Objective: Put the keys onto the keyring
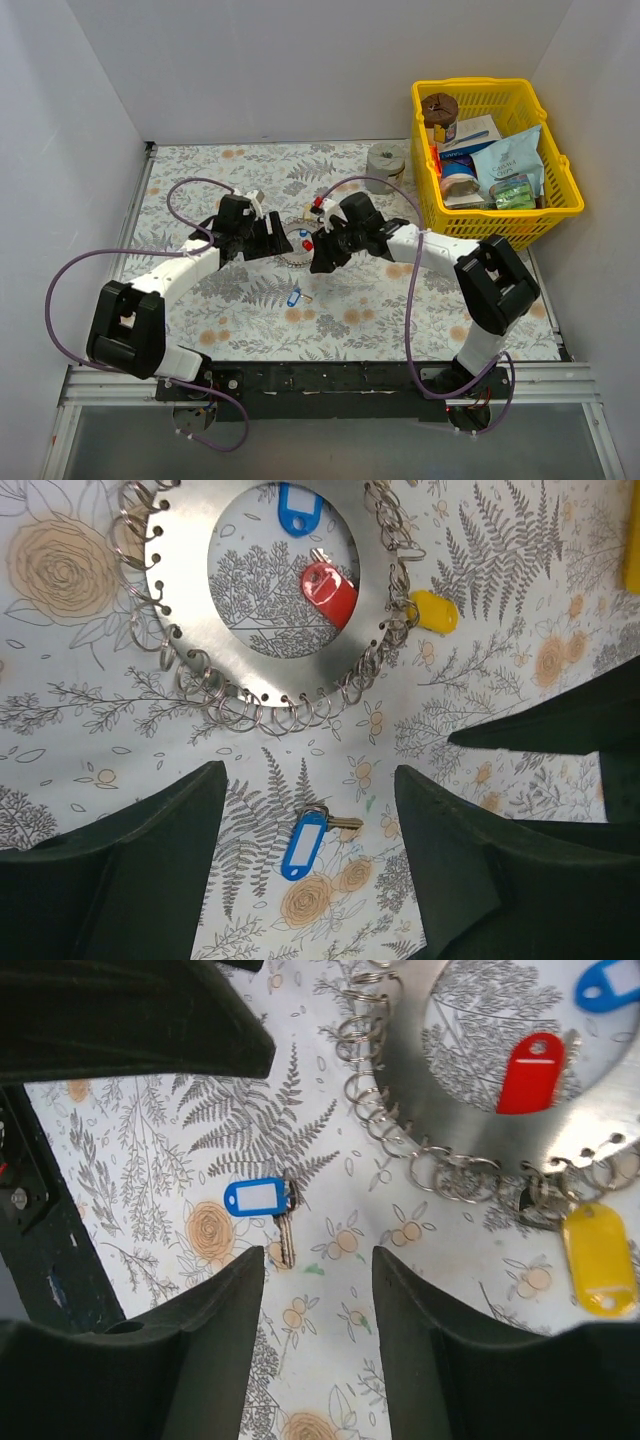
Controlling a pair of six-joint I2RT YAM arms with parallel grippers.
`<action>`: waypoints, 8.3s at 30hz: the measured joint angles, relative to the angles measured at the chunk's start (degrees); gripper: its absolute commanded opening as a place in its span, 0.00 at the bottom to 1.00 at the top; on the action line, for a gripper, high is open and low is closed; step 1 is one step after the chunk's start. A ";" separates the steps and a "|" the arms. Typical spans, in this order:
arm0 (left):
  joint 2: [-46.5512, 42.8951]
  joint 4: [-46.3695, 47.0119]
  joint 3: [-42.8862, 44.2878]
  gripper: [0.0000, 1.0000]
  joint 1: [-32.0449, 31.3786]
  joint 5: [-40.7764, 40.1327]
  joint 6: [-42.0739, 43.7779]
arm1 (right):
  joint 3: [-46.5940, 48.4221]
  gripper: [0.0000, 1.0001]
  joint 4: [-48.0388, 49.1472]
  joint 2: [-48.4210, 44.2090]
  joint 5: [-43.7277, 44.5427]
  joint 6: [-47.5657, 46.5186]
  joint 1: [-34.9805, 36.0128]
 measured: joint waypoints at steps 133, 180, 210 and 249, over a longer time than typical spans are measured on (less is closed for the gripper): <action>5.68 13.25 -1.75 0.65 3.85 16.68 -8.44 | -7.54 0.01 -1.57 1.81 5.60 4.94 0.74; 14.40 9.77 -0.87 0.61 -6.54 7.63 -8.33 | -11.89 0.74 -5.55 -7.32 12.68 3.43 -2.64; 2.03 6.75 -0.96 0.77 13.27 15.61 -9.88 | -6.19 0.81 -1.73 -9.66 10.36 2.71 -2.64; 2.93 -5.57 1.42 0.65 2.49 -0.35 -3.65 | 10.36 0.68 -3.48 11.72 3.76 6.01 -5.88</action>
